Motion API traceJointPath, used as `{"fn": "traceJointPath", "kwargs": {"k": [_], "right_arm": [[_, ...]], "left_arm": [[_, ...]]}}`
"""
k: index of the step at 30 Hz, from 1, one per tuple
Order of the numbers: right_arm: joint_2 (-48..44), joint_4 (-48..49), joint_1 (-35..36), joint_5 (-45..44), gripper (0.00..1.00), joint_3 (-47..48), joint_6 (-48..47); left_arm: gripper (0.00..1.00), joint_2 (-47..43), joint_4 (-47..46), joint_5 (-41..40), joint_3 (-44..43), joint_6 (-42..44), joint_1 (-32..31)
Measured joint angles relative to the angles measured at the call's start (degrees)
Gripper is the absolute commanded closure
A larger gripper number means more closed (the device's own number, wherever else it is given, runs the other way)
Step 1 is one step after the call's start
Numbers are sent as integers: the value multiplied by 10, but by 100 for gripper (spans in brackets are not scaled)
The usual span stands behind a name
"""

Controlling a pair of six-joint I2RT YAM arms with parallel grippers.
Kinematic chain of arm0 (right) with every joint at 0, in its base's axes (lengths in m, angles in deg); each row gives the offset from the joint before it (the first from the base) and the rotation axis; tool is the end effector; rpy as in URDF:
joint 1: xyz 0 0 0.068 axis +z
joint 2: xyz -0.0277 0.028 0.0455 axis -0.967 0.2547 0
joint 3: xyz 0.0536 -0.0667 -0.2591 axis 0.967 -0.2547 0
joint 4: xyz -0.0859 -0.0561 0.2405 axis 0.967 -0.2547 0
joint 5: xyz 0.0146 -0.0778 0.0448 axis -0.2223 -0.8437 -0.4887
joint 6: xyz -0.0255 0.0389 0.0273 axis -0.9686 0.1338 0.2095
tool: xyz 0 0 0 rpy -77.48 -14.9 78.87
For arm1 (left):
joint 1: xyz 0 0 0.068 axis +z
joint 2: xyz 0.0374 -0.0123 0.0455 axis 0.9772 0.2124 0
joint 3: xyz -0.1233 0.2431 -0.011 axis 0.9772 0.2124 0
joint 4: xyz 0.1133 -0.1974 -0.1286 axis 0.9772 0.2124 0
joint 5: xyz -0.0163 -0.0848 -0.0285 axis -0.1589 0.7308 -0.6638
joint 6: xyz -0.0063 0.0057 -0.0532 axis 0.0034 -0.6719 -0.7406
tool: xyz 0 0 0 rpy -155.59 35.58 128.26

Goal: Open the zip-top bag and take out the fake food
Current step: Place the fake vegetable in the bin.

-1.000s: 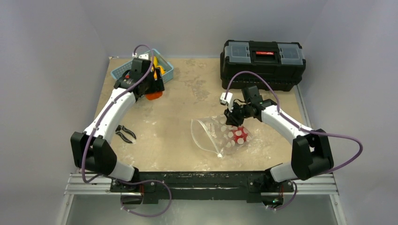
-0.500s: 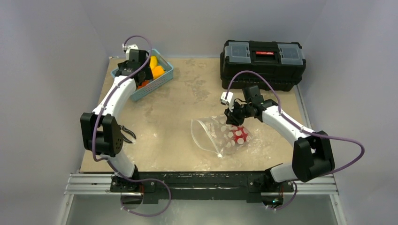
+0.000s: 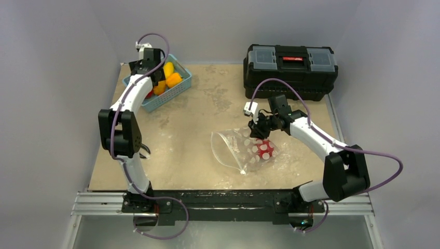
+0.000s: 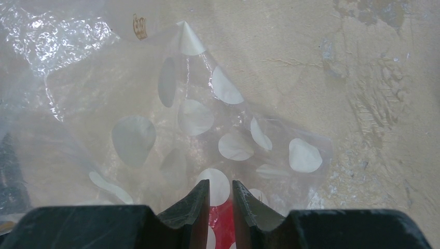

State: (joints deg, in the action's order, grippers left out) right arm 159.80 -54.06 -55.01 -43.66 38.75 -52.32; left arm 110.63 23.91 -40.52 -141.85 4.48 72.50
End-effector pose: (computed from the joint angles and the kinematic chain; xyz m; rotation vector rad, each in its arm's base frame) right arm 0.2581 0.1154 0.2292 -1.3556 2.0086 0.5825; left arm 0.4331 -0.0206 0.2983 -0.5020 2.1328 0.4347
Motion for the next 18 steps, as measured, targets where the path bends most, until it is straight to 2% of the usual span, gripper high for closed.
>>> {"fn": "traceJointPath", "kwargs": {"k": [4, 10, 18], "right_arm": [[0, 0, 0, -2, 79, 0, 0], [0, 0, 0, -3, 79, 0, 0], [0, 0, 0, -7, 79, 0, -2]], "left_arm": [[67, 36, 0, -9, -33, 13, 6], [50, 83, 2, -15, -74, 29, 9], [12, 117, 10, -15, -96, 42, 9]]}}
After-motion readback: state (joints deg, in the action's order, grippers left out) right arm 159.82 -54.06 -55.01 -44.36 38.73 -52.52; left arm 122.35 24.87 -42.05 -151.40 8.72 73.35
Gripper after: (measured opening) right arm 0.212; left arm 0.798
